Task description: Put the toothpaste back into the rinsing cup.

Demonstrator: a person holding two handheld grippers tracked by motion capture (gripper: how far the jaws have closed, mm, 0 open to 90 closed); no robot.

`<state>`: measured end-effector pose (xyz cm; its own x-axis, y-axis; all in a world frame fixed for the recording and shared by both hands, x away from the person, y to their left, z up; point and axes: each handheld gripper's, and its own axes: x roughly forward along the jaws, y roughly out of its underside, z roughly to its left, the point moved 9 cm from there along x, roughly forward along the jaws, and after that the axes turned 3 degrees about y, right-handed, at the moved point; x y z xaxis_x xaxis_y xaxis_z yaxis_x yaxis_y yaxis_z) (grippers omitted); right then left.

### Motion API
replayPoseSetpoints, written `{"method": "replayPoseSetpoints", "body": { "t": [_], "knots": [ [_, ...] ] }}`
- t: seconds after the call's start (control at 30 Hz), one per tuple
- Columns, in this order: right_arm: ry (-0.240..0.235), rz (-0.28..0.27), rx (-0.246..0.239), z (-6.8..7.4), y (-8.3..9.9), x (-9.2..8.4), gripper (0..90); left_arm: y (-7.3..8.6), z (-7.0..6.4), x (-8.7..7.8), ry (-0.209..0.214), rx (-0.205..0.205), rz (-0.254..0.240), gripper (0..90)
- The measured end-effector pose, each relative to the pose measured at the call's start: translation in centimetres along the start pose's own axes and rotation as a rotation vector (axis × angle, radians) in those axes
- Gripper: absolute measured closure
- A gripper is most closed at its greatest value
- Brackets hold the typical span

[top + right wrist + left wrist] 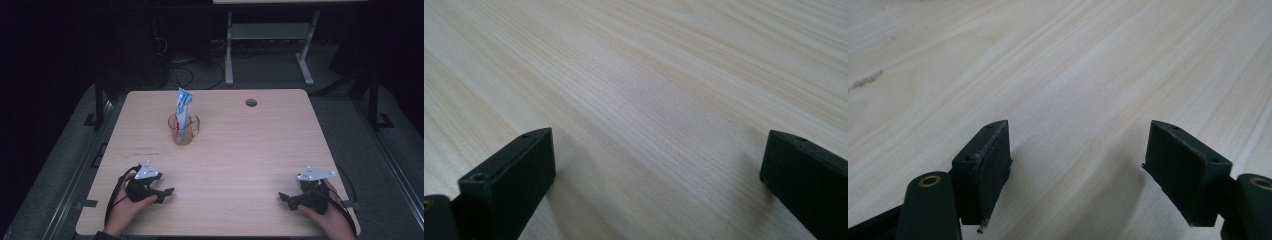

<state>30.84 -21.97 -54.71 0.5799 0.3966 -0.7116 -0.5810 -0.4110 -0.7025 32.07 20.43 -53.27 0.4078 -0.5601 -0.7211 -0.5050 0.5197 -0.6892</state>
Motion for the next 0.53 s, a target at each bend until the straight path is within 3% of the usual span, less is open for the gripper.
{"method": "replayPoseSetpoints", "body": {
  "t": [0.3, 0.53],
  "knots": [
    [0.0, 0.0, 0.0, 0.01, 0.01, -0.01, 0.6, 0.45, 0.41, 0.12, -0.022, 0.034, -0.053, 16.2],
    [0.0, 0.0, 0.0, 0.01, 0.01, -0.01, 0.6, 0.48, 0.41, 0.09, -0.023, 0.035, -0.052, 16.1]
  ]
}}
